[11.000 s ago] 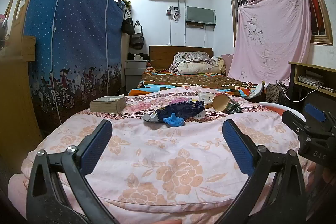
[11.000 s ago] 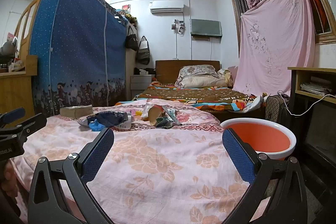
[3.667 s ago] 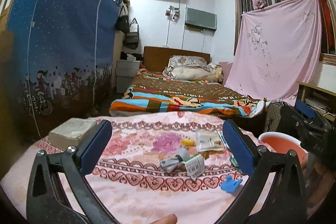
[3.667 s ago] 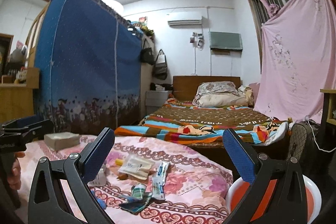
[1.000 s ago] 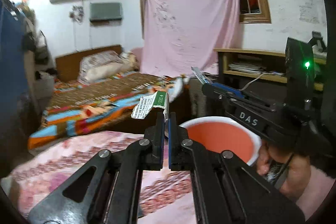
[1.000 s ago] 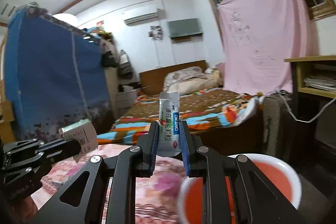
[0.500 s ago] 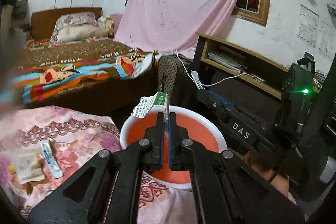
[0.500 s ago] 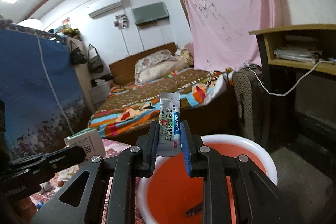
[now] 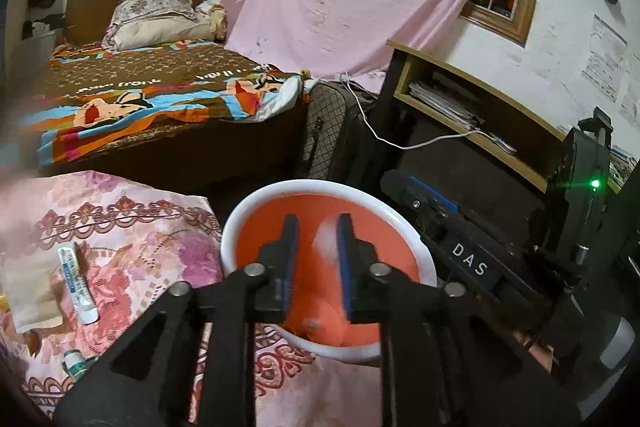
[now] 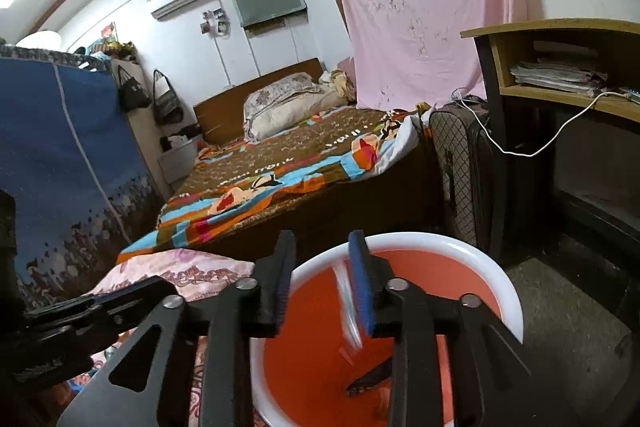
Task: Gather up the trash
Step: 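Drop the toothpaste tube into the orange basin by opening the right gripper, then return the right gripper over the bedspread toward the green tube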
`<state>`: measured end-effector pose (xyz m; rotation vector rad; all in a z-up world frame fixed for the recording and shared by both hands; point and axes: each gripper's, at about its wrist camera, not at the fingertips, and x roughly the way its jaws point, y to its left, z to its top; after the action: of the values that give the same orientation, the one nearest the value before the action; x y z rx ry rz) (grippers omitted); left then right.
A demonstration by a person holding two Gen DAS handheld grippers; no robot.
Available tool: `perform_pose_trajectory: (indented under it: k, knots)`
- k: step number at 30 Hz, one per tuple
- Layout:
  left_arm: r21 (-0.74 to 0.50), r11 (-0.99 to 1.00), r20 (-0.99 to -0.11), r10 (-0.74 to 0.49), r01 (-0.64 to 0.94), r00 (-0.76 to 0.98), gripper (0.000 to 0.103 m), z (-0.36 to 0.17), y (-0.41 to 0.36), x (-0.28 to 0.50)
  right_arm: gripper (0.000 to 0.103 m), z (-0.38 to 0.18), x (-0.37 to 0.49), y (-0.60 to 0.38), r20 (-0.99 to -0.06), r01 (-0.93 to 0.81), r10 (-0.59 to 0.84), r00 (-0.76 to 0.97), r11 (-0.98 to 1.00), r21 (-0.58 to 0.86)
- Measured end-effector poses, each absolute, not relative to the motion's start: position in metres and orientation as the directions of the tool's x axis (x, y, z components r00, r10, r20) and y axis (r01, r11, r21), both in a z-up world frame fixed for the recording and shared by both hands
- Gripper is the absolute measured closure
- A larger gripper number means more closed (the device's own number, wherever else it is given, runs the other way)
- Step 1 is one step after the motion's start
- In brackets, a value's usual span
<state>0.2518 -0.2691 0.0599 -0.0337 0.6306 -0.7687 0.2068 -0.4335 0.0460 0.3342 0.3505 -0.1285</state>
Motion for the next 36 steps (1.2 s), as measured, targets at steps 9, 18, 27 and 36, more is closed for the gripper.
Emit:
perform_pose_trajectory:
  k: [9, 18, 27, 36]
  knots:
    - [-0.221, 0.801, -0.464, -0.589, 0.557, 0.662, 0.067, 0.071, -0.237, 0.244, 0.056, 0.054, 0.201, -0.425, -0.295, 0.145, -0.054, 0.954, 0.944, 0.295]
    - [-0.172, 0.868, -0.380, -0.495, 0.466, 0.781, 0.041, 0.083, -0.199, 0.231, 0.029, 0.066, 0.191, -0.404, -0.194, 0.104, -0.053, 0.980, 0.959, 0.263]
    - [-0.194, 0.932, -0.269, -0.350, 0.306, 0.897, 0.012, 0.085, -0.144, 0.216, 0.000, 0.075, 0.180, -0.379, -0.074, 0.030, -0.014, 0.997, 0.973, 0.230]
    - [-0.171, 0.970, -0.214, -0.209, 0.174, 0.954, 0.011, 0.079, -0.088, 0.198, 0.000, 0.079, 0.171, -0.341, 0.015, -0.070, 0.068, 0.998, 0.983, 0.172]
